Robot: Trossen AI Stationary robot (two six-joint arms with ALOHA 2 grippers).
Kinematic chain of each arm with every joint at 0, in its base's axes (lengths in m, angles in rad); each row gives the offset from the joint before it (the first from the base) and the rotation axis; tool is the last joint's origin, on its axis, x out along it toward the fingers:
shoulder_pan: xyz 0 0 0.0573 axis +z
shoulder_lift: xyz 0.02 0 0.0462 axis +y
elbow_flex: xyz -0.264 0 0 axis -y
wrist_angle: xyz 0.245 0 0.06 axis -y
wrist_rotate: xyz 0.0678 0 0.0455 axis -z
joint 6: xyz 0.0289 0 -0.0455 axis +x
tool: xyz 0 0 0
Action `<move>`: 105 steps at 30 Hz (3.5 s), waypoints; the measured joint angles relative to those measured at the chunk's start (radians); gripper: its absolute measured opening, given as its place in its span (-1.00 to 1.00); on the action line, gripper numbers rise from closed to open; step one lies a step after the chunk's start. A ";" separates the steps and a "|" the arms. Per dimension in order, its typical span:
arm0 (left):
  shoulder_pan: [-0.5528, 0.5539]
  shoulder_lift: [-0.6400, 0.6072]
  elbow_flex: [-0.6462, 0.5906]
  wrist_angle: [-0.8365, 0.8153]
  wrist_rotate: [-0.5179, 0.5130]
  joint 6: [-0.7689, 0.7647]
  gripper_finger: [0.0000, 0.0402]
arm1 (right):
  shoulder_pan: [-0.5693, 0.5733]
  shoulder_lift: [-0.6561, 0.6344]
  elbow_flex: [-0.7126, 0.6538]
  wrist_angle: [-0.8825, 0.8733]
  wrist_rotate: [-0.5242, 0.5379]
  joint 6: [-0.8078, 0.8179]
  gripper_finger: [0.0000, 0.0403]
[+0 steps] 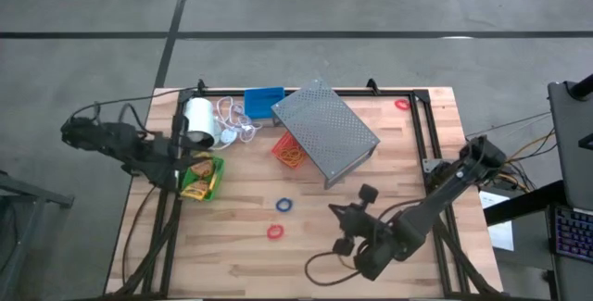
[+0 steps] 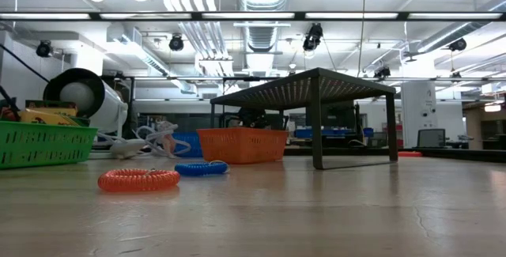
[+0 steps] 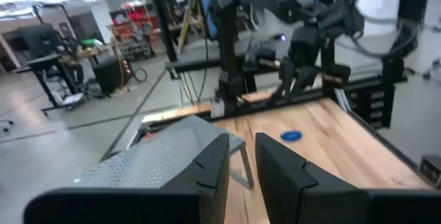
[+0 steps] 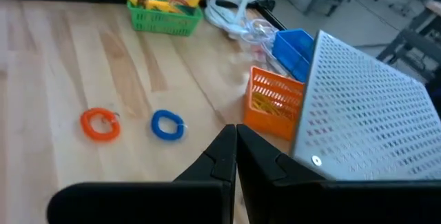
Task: Pick & Place Office Desk Supplies
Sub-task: Put the orange spring rubber band into the blue bin
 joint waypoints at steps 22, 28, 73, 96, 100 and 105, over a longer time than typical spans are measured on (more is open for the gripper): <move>0.001 -0.069 -0.003 -0.124 -0.013 -0.030 -0.63 | 0.002 -0.045 -0.088 0.049 -0.001 -0.015 -0.96; 0.001 -0.068 -0.003 -0.150 -0.018 -0.031 -0.63 | 0.002 -0.045 -0.088 0.050 -0.003 -0.016 -0.96; 0.001 -0.068 -0.003 -0.162 -0.018 -0.042 -0.63 | 0.002 -0.044 -0.087 0.051 -0.004 -0.016 -0.96; 0.001 -0.068 -0.003 -0.214 -0.018 -0.039 -0.63 | 0.002 -0.043 -0.087 0.052 -0.012 0.051 -0.96; 0.001 -0.068 -0.003 -0.214 -0.018 -0.039 -0.63 | 0.001 -0.043 -0.087 0.052 -0.012 0.004 -0.96; 0.001 -0.068 -0.003 -0.214 -0.018 -0.039 -0.63 | 0.001 -0.043 -0.087 0.052 -0.012 0.007 -0.96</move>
